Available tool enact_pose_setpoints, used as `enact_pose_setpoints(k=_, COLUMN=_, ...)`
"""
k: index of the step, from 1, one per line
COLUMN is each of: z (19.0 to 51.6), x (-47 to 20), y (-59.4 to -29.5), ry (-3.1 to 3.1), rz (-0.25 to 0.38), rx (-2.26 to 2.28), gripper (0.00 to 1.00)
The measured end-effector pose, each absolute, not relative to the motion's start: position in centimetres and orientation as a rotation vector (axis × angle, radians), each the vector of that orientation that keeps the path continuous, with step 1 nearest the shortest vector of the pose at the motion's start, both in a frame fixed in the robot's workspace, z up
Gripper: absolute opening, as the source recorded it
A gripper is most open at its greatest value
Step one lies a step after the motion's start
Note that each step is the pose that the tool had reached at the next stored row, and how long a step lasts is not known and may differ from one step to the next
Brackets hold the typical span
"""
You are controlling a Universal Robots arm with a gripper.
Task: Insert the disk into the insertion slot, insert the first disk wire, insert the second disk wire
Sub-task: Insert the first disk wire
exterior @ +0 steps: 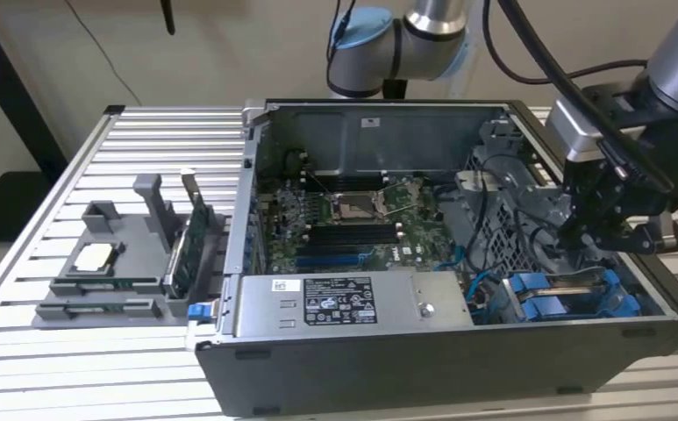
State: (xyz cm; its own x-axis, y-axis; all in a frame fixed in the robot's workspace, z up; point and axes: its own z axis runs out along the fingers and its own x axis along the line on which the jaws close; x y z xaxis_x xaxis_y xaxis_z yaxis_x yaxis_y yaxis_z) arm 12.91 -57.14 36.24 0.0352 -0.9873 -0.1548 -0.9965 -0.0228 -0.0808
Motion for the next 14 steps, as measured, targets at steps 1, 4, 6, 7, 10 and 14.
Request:
enact_pose_setpoints(k=1, z=36.18, x=12.93, y=-57.14, ry=2.072, rz=0.082, rx=-2.133, gripper=0.19)
enact_pose_setpoints(k=4, z=36.03, x=12.97, y=-57.15, ry=2.072, rz=0.082, rx=-2.133, gripper=0.19)
enact_pose_setpoints(k=6, z=35.93, x=13.01, y=-57.15, ry=2.072, rz=0.082, rx=-2.133, gripper=0.19)
enact_pose_setpoints(k=7, z=35.88, x=13.02, y=-57.15, ry=2.072, rz=0.082, rx=-2.133, gripper=0.19)
enact_pose_setpoints(k=10, z=35.71, x=13.06, y=-57.15, ry=2.072, rz=0.082, rx=-2.133, gripper=0.19)
enact_pose_setpoints(k=14, z=35.53, x=13.38, y=-57.15, ry=2.072, rz=0.081, rx=-2.134, gripper=0.19)
